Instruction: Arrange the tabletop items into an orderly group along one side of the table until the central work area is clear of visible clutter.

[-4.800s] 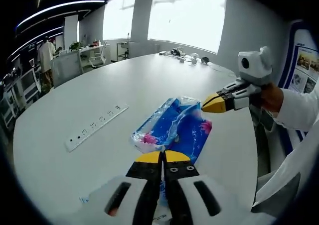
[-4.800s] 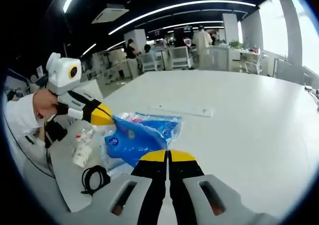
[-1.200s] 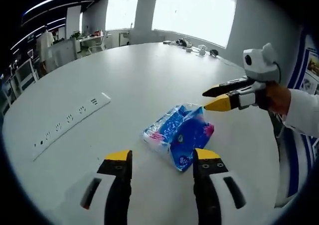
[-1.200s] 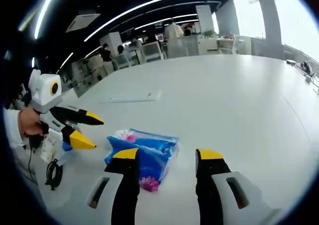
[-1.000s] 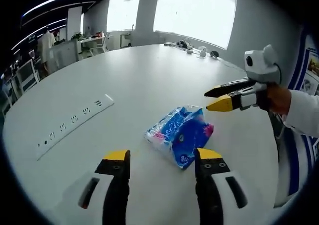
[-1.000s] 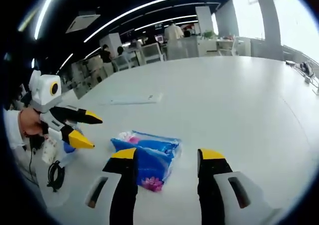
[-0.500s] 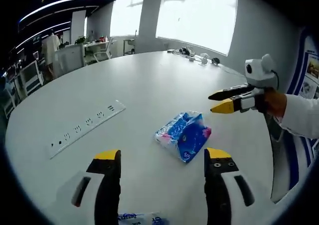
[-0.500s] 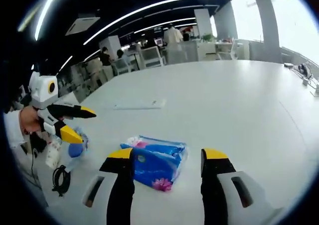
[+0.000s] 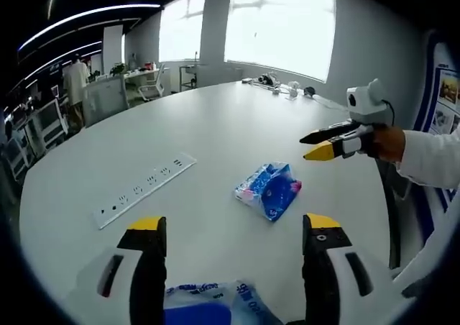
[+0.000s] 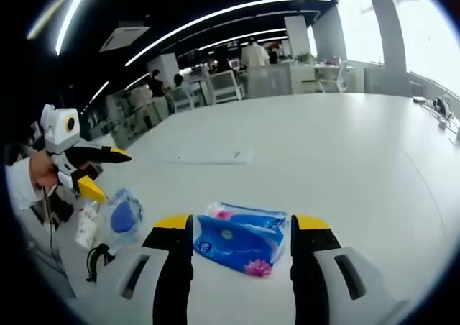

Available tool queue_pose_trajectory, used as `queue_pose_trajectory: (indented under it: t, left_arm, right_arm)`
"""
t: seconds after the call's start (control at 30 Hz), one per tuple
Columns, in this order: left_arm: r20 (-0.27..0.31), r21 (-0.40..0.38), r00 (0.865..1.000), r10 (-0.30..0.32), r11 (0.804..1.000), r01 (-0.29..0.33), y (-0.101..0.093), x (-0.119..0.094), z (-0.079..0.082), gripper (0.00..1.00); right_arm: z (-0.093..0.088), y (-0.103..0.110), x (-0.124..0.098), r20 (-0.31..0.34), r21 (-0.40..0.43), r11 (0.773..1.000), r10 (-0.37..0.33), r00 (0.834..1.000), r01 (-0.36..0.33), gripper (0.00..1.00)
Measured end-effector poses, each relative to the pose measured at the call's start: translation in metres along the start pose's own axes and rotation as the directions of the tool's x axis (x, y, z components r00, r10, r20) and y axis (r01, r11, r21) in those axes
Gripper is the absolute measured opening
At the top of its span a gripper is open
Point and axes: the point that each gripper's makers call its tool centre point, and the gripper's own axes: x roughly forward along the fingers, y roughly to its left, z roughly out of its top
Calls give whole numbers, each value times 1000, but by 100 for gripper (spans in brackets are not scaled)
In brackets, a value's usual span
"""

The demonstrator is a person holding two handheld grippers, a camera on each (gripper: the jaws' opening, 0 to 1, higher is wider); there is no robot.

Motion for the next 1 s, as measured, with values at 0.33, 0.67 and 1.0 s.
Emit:
queue_pose_trajectory:
  t: [0.33, 0.67, 1.0]
  left_arm:
    - [24, 6, 998, 54, 999, -54, 21, -48, -4, 83]
    - [6, 37, 995, 100, 994, -100, 37, -78, -19, 84]
    - [12, 30, 992, 126, 992, -126, 53, -105, -27, 82]
  right_arm:
    - [4, 32, -6, 0, -14, 999, 32, 999, -32, 53]
    - [8, 65, -7, 5, -23, 997, 78, 997, -78, 53]
    - [9, 97, -6, -6, -42, 993, 111, 994, -111, 53]
